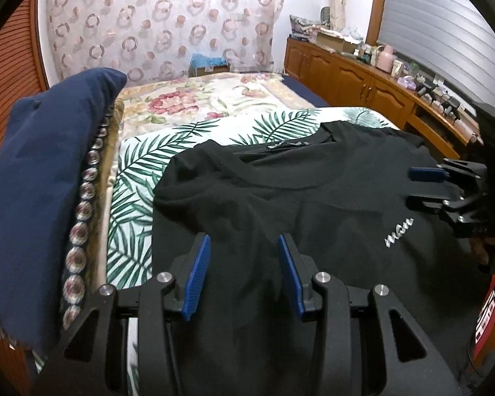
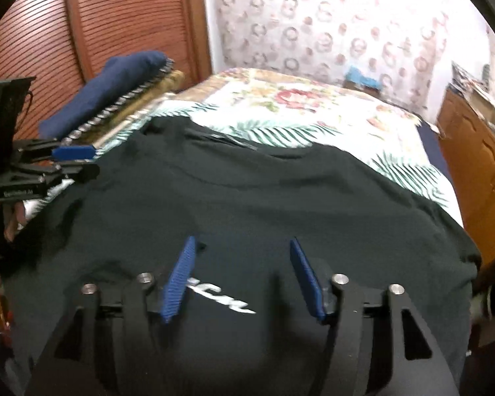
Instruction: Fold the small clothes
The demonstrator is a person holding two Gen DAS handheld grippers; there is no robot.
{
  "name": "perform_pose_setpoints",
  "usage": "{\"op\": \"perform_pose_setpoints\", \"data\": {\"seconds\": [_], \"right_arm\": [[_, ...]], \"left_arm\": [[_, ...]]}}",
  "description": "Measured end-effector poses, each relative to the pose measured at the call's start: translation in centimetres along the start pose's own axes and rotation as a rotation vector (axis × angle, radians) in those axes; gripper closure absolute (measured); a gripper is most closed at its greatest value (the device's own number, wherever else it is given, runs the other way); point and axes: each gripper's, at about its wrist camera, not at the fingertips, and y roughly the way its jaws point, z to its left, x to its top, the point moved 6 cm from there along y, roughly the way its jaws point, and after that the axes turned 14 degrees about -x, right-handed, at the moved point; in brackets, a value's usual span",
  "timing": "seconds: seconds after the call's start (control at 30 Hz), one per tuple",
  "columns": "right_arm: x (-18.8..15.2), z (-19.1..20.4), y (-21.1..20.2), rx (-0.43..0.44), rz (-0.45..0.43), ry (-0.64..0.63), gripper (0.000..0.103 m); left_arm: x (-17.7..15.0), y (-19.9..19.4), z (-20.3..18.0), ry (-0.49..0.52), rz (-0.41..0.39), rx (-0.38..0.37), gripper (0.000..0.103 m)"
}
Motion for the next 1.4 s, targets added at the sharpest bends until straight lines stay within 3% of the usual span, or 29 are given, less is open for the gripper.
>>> {"op": "perform_pose_setpoints", "data": {"seconds": [0.23, 0.57, 0.63, 0.73, 0.77, 0.87, 1.0, 1.17, 1.4], "right_arm": [[-3.0, -3.2, 1.5, -0.085, 0.054, -0.006, 0.041], [-3.7, -3.8, 1.3, -0.06, 0.04, 0.022, 0.04], [-3.7, -3.8, 1.3, -0.064, 0.04, 0.019, 0.04], [-3.7, -3.9, 1.3, -0.063, 0.039, 0.019, 0.04], [-3.7, -3.9, 1.3, -0.061, 0.04, 0.02, 0.04], [-3.7, -3.8, 1.3, -0.063, 0.04, 0.019, 0.04], [-3.7, -3.8, 1.3, -0.063, 0.04, 0.019, 0.04], [-3.7, -3.9, 1.3, -0.063, 0.039, 0.019, 0.04], [-3.7, -3.9, 1.3, -0.063, 0.039, 0.019, 0.04]], "left_arm": [[0.8, 3.1, 0.6, -0.007, 0.069, 0.015, 0.062], [1.5, 4.4, 1.5, -0.028, 0.077, 0.014, 0.062], [1.6, 4.4, 1.7, -0.018, 0.07, 0.013, 0.069], [1.7, 4.2, 2.0, -0.003, 0.075, 0.026, 0.092], [1.7, 4.1, 2.1, -0.007, 0.081, 0.013, 0.098], [2.0, 3.1, 2.1, 0.021, 0.075, 0.025, 0.1], [3.8, 0.4, 2.6, 0.033, 0.007, 0.058, 0.101], [6.3, -3.4, 6.2, 0.0, -0.07, 0.138, 0.101], [6.8, -5.3, 9.3, -0.023, -0.094, 0.207, 0.101]]}}
